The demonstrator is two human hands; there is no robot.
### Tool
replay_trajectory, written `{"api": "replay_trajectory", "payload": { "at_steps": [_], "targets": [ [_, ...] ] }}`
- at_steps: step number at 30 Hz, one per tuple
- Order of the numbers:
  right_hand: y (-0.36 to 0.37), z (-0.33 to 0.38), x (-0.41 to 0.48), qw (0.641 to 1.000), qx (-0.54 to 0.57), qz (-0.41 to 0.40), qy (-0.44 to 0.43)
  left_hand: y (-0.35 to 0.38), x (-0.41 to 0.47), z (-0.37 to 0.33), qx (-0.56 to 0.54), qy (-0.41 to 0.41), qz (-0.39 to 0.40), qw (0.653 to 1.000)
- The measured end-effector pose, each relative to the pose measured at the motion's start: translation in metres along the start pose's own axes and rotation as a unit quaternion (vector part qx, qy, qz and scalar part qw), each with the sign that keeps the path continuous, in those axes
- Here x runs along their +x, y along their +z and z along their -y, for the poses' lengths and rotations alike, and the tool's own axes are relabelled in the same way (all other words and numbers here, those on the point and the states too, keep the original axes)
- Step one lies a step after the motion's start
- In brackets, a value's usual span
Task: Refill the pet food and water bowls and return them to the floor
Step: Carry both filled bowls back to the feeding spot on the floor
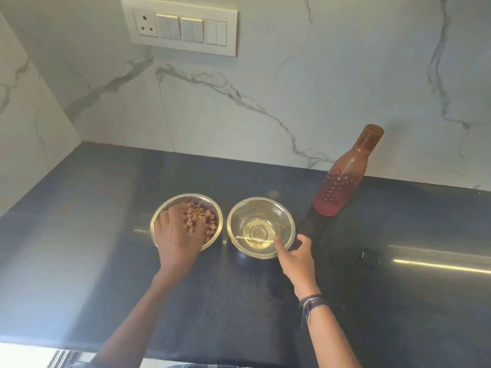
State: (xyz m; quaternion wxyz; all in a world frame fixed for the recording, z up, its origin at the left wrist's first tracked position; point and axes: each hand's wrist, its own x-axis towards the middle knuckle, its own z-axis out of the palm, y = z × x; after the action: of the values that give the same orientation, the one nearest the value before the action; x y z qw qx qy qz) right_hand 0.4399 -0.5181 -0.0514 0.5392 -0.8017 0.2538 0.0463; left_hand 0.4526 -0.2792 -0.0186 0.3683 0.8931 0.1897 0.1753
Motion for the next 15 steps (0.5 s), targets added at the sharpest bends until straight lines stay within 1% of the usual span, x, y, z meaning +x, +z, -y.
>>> {"api": "replay_trajectory", "payload": {
  "at_steps": [2, 4, 6, 8, 10, 12, 15],
  "targets": [
    [0.005, -0.002, -0.006, 0.999, 0.037, 0.026, 0.015, -0.006, -0.002, 0.017, 0.022, -0.037, -0.019, 0.999],
    [0.009, 0.002, -0.011, 0.995, 0.082, 0.052, 0.026, -0.010, -0.001, 0.030, 0.015, -0.077, -0.028, 0.997],
    [0.013, 0.007, -0.014, 0.992, 0.112, 0.051, 0.038, -0.011, -0.001, 0.041, -0.009, -0.116, -0.026, 0.993],
    [0.019, 0.008, -0.015, 0.989, 0.131, 0.041, 0.053, -0.013, -0.001, 0.050, -0.058, -0.144, -0.010, 0.988],
    [0.023, 0.008, -0.014, 0.986, 0.147, 0.037, 0.065, -0.013, 0.000, 0.058, -0.101, -0.198, 0.033, 0.975],
    [0.026, 0.008, -0.015, 0.982, 0.168, 0.041, 0.074, -0.013, 0.002, 0.063, -0.121, -0.242, 0.107, 0.957],
    [0.027, 0.007, -0.016, 0.972, 0.211, 0.057, 0.083, -0.016, 0.008, 0.067, -0.208, -0.280, 0.199, 0.916]
  ]
}}
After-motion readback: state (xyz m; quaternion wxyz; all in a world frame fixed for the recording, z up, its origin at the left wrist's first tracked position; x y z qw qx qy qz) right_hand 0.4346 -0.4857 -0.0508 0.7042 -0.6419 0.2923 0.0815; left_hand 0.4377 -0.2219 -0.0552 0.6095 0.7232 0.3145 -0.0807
